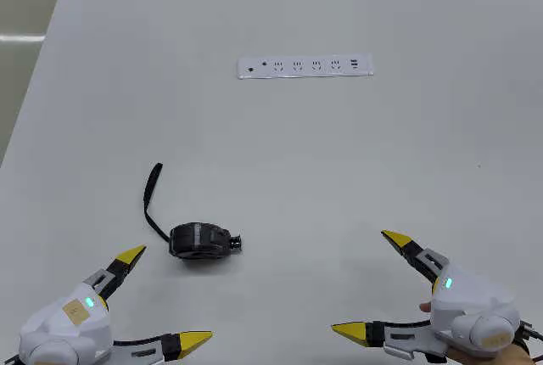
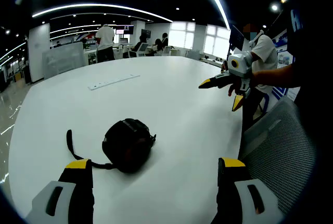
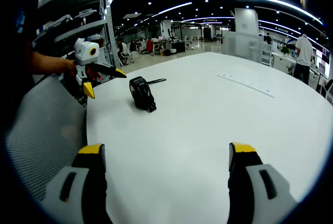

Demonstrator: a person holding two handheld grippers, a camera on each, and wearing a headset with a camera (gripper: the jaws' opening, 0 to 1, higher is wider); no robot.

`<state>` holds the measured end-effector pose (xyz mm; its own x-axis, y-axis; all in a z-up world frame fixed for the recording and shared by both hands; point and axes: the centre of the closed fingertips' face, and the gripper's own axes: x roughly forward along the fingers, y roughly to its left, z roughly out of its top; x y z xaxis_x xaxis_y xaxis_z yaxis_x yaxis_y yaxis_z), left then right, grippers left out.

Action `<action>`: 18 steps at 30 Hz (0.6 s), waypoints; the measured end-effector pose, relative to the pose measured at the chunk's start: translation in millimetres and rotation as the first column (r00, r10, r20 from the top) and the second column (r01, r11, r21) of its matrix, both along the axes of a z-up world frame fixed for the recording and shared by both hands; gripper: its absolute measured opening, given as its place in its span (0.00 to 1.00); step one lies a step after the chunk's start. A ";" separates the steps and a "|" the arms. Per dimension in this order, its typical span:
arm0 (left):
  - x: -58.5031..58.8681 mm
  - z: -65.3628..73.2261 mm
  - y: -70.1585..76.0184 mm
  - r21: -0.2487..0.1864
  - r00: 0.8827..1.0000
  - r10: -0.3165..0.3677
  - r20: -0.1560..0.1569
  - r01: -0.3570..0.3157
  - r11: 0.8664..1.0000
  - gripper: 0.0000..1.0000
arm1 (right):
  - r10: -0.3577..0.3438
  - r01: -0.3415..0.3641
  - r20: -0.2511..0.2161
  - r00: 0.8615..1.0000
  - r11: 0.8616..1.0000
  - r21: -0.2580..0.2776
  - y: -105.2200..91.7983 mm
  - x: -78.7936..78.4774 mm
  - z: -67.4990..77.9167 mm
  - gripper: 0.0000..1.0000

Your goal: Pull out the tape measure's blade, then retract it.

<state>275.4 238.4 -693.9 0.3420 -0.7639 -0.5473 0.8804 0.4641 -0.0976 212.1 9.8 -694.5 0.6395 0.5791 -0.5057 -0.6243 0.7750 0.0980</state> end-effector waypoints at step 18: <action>1.7 1.2 -0.5 0.021 1.000 -0.021 0.004 0.021 1.000 0.95 | 0.017 -0.017 -0.001 1.000 1.000 -0.007 0.1 -1.3 1.2 0.94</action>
<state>277.2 237.9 -692.6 0.3284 -0.7592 -0.5619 0.8904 0.4474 -0.0840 210.8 9.9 -693.3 0.6287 0.5864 -0.5107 -0.6374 0.7648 0.0935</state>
